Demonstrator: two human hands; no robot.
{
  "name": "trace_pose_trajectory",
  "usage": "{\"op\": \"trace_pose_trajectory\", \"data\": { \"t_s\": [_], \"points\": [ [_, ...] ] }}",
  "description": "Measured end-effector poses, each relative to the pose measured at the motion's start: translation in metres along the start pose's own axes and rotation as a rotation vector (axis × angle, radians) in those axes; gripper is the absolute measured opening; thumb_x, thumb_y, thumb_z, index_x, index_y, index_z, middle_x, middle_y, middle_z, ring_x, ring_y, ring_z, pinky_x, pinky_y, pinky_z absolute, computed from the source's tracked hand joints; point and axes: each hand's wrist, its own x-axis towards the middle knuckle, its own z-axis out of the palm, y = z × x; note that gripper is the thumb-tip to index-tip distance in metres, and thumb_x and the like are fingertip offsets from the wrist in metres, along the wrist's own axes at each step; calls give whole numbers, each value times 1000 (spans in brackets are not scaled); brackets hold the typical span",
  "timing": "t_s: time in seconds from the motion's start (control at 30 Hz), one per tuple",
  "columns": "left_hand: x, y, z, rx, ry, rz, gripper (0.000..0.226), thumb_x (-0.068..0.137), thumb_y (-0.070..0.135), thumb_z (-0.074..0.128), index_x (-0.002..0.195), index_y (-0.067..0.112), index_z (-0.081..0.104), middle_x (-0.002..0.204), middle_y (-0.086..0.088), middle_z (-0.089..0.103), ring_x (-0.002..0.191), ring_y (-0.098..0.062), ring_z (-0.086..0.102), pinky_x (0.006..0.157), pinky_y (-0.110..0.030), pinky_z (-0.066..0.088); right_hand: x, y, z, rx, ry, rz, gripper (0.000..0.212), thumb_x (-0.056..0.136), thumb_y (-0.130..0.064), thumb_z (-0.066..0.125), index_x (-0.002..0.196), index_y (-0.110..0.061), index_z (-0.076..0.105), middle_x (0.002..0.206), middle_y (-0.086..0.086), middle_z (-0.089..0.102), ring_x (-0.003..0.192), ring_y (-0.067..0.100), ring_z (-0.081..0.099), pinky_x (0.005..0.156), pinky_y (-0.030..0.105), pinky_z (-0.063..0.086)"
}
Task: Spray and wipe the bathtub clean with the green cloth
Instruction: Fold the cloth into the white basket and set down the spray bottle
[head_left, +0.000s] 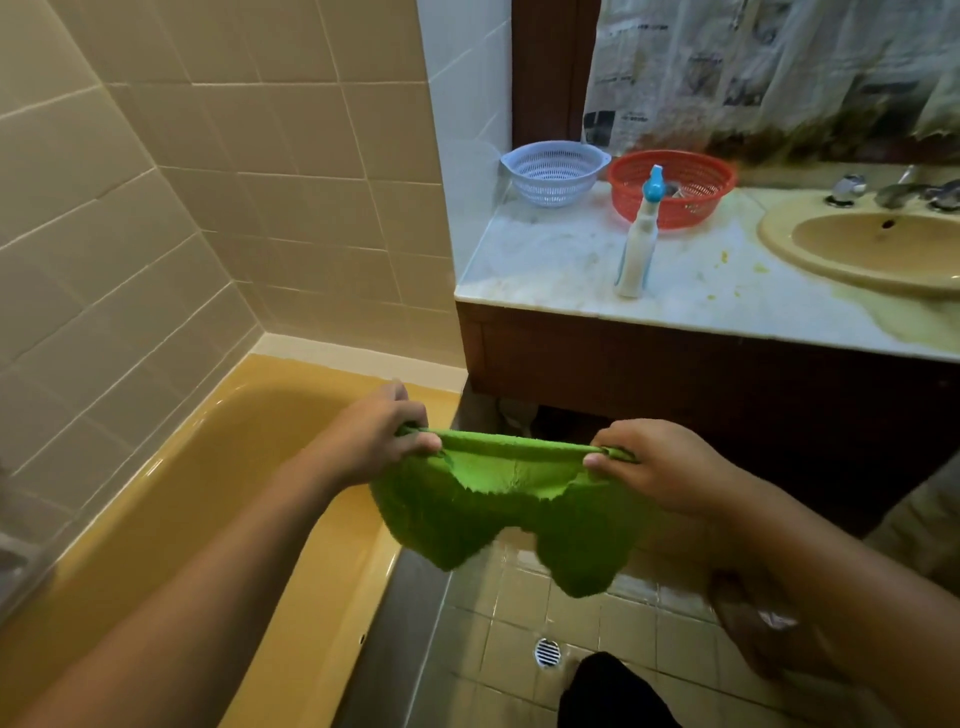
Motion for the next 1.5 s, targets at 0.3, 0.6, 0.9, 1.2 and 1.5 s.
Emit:
{"op": "trace_pose_trajectory", "data": {
  "t_s": [0.3, 0.6, 0.9, 1.2, 1.5],
  "points": [
    [92, -4, 11, -82, 124, -14, 32, 102, 45, 59, 84, 19, 60, 77, 1, 61, 74, -19, 55, 63, -35, 39, 66, 43, -3, 423, 252, 147, 20, 101, -48, 57, 94, -33, 67, 73, -7, 66, 66, 5, 59, 62, 31, 46],
    [252, -11, -22, -70, 81, 59, 15, 100, 32, 67, 109, 26, 56, 103, 8, 55, 95, -15, 53, 81, -37, 45, 200, 118, -52, 589, 389, 283, 10, 102, -44, 60, 99, -34, 60, 93, -10, 67, 85, 10, 62, 73, 32, 47],
    [401, -21, -43, 116, 268, -139, 20, 106, 41, 51, 109, 22, 56, 101, 0, 54, 98, -31, 58, 74, -41, 44, 318, 179, -76, 566, 299, 225, 24, 101, -15, 63, 115, -33, 55, 113, -2, 58, 89, 10, 57, 81, 32, 45],
    [510, -42, -38, 286, 349, -39, 27, 106, 36, 52, 104, 11, 62, 100, -15, 60, 96, -40, 59, 77, -45, 44, 415, 193, -71, 504, 587, 449, 15, 105, -20, 53, 117, -18, 61, 115, 7, 66, 108, 29, 61, 95, 46, 47],
    [595, -67, -18, 352, 432, 39, 24, 82, 23, 86, 76, 13, 64, 71, -10, 61, 62, -34, 60, 52, -38, 45, 480, 228, -66, 367, 685, 778, 21, 100, -7, 46, 116, -11, 59, 112, 17, 60, 103, 41, 57, 82, 53, 51]
  ]
}}
